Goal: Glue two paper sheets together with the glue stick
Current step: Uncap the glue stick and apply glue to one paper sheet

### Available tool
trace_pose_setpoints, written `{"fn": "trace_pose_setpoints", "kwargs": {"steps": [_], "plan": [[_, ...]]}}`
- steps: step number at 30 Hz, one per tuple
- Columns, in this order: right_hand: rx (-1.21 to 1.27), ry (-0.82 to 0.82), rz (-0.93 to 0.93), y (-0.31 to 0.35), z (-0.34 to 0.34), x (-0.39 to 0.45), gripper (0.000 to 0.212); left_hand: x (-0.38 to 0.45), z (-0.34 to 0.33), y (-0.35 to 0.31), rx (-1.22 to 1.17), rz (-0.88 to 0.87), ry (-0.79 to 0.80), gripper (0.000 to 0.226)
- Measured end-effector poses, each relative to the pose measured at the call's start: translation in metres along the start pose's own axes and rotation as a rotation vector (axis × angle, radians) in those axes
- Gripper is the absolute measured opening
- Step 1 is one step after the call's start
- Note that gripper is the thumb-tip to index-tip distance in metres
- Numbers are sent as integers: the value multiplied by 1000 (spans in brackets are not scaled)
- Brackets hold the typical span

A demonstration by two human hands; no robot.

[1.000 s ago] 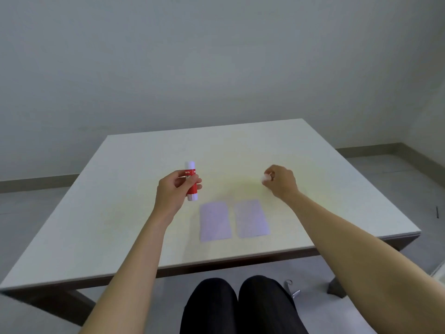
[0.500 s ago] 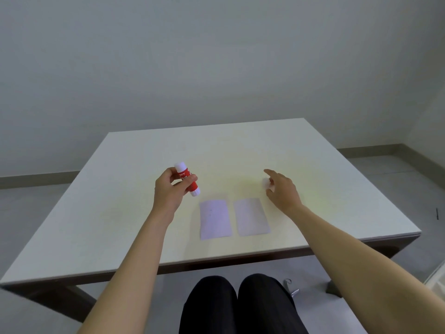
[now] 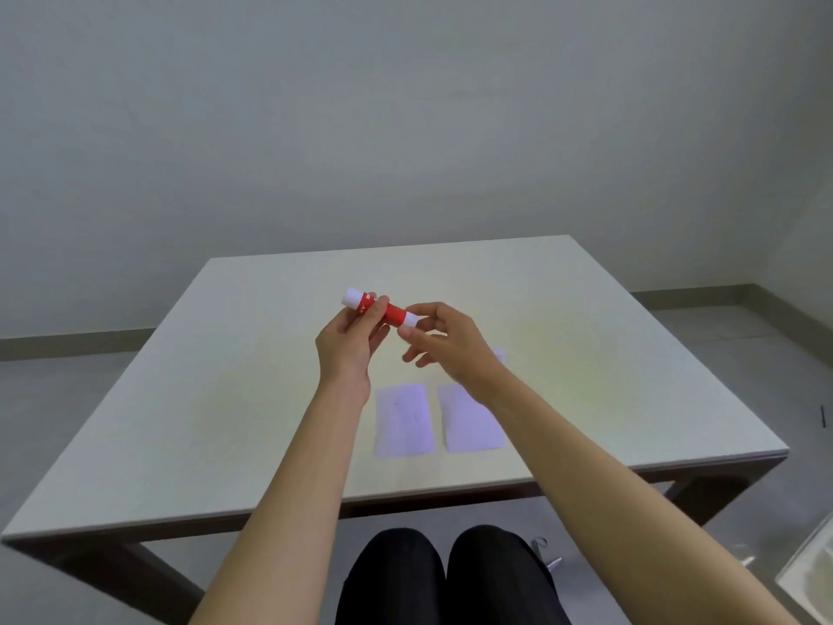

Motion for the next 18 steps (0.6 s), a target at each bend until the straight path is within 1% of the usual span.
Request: {"fn": "trace_pose_setpoints", "kwargs": {"steps": [2, 4, 5, 7, 8, 10, 11, 12, 14, 16, 17, 18], "plan": [[70, -67, 25, 0, -3, -2, 26, -4, 3, 0, 12, 5, -38, 18], [235, -71, -11, -6, -7, -3, 15, -9, 3, 0, 51, 0, -33, 11], [334, -58, -58, -10, -11, -4, 10, -11, 1, 0, 68, -3, -21, 9], [483, -53, -220, -21, -20, -7, 24, -13, -1, -4, 117, -20, 3, 7], [506, -61, -313, -28, -24, -10, 32, -14, -2, -5, 144, -30, 17, 8], [487, -90, -472, -41, -27, -18, 44, -16, -5, -5, 178, -33, 46, 9], [453, -108, -504, -44, -26, -20, 46, -17, -6, -3, 183, -31, 54, 9], [401, -124, -492, -45, -22, -20, 47, -17, -6, -2, 178, -29, 55, 10], [334, -116, -382, -39, -16, -15, 43, -18, -3, -1, 156, -35, 40, 9], [406, -64, -223, -25, -17, -8, 26, -17, 2, -2, 155, -50, 13, 10], [443, -46, -172, -19, -18, -7, 18, -16, 3, -2, 155, -55, 7, 12], [461, -52, -165, -19, -17, -6, 15, -16, 3, -2, 156, -59, 8, 13]]}}
Point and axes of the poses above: each hand's wrist, its own x-axis towards the middle knuckle, its own z-axis out of the back of the hand, y = z × x, the point moved 10 cm from there along x, towards the middle knuckle, and after that the axes turned 7 degrees about z, right-handed, at the moved point
